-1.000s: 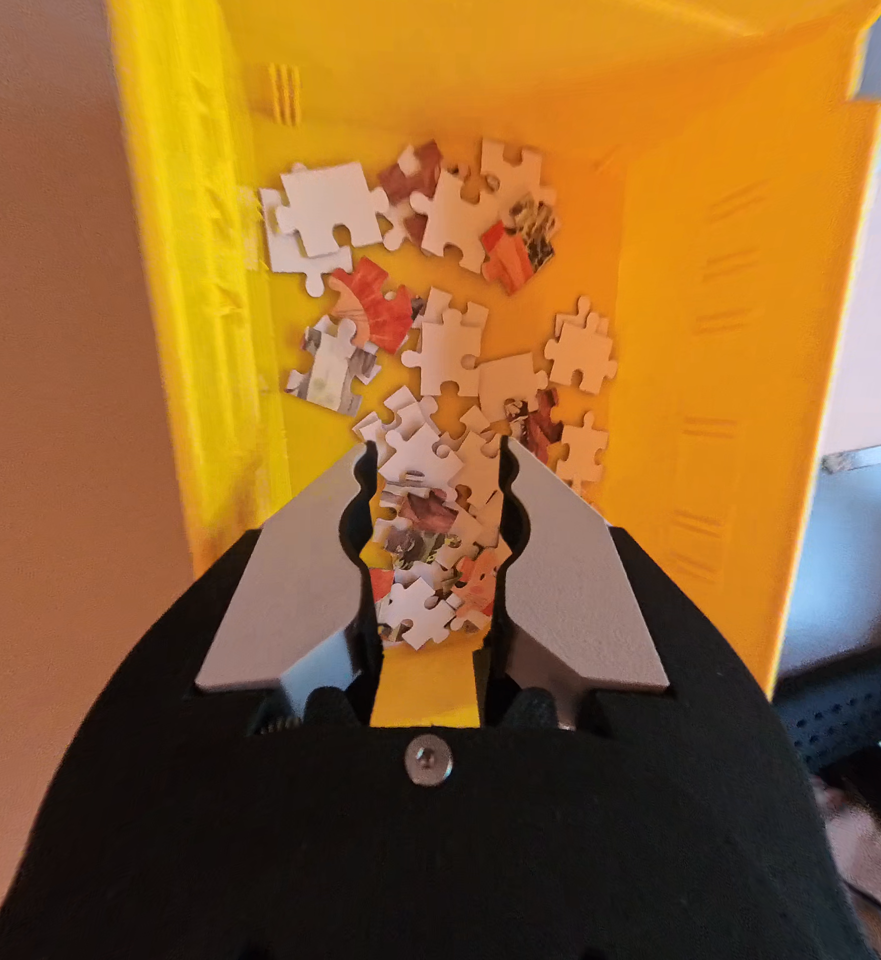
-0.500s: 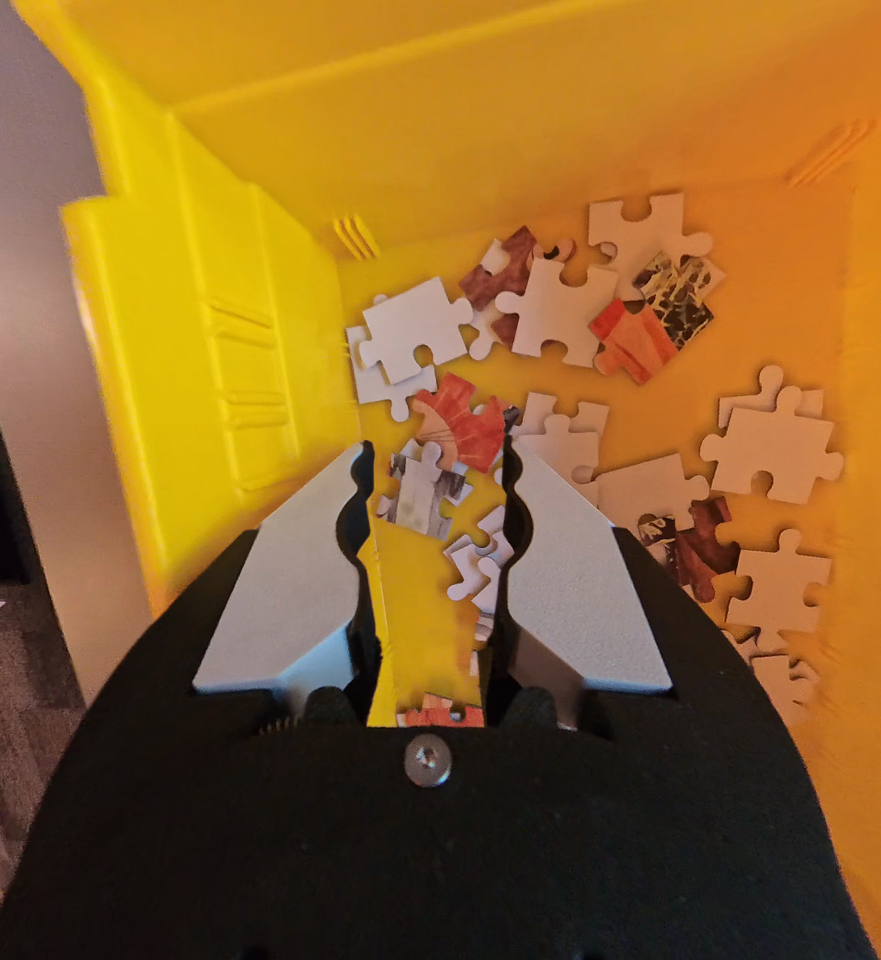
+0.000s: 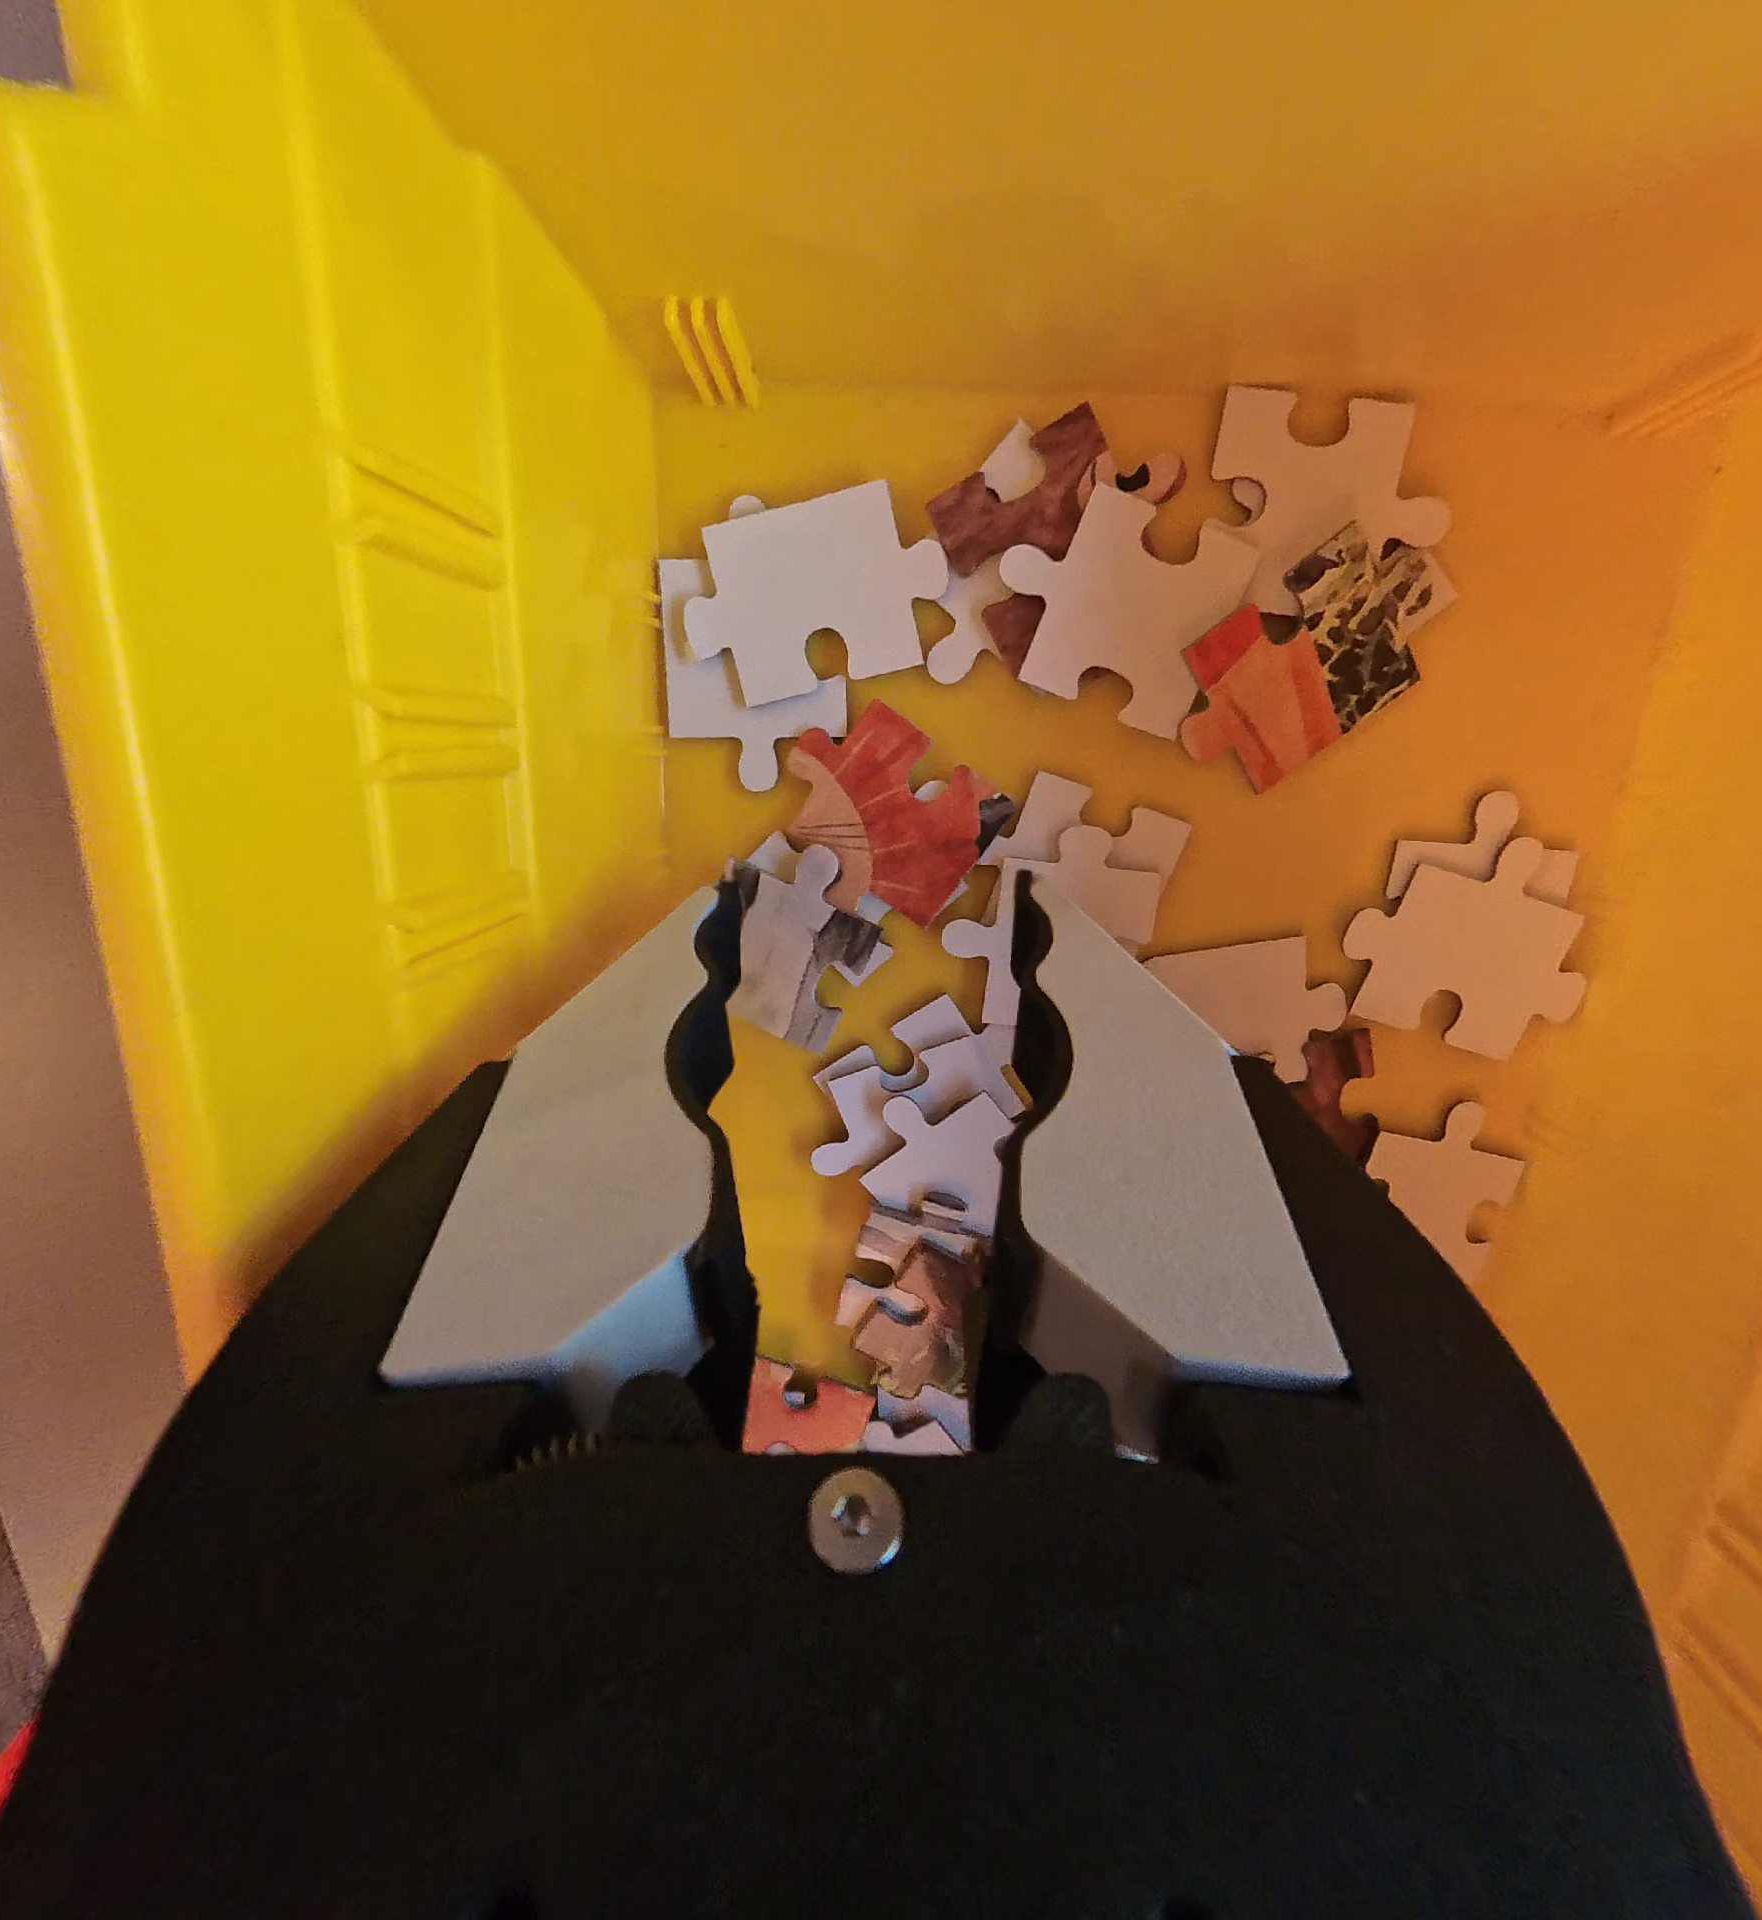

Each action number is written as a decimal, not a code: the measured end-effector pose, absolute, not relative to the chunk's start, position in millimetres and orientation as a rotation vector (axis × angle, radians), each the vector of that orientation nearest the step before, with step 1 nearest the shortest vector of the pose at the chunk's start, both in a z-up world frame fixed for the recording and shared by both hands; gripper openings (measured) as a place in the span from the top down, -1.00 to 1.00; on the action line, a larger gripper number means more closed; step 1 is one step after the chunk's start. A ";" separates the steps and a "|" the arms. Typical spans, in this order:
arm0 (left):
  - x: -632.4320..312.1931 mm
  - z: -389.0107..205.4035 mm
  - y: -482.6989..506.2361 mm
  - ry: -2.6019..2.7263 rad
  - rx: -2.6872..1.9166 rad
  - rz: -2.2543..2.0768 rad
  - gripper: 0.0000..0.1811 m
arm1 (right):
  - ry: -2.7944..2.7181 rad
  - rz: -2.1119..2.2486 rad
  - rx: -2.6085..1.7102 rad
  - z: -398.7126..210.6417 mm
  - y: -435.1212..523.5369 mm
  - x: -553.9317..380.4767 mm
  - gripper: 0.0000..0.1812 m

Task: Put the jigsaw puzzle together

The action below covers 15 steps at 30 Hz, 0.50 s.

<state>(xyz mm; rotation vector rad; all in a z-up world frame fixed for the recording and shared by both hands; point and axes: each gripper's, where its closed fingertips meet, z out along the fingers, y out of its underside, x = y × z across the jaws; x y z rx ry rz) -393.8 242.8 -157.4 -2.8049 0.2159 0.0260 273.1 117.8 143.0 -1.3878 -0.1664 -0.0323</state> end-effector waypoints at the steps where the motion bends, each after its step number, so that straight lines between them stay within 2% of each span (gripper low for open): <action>1: -396.3 -157.3 242.7 0.191 -2.808 0.036 0.42 | -0.169 -0.030 -1.389 142.8 118.3 272.1 0.71; 6: -399.7 -162.8 241.4 0.071 -2.837 -0.009 0.42 | -0.184 -0.027 -1.399 141.0 120.9 267.3 0.71; 8: -397.3 -164.6 240.2 0.058 -2.849 -0.024 0.35 | -0.191 -0.028 -1.403 140.2 122.1 265.5 0.71; 13: -393.8 -164.0 237.2 0.075 -2.855 -0.071 0.39 | -0.200 -0.030 -1.408 139.3 123.7 262.6 0.71; 15: -379.9 -161.3 233.5 0.108 -2.862 -0.200 0.51 | -0.202 -0.027 -1.409 139.2 124.2 261.7 0.71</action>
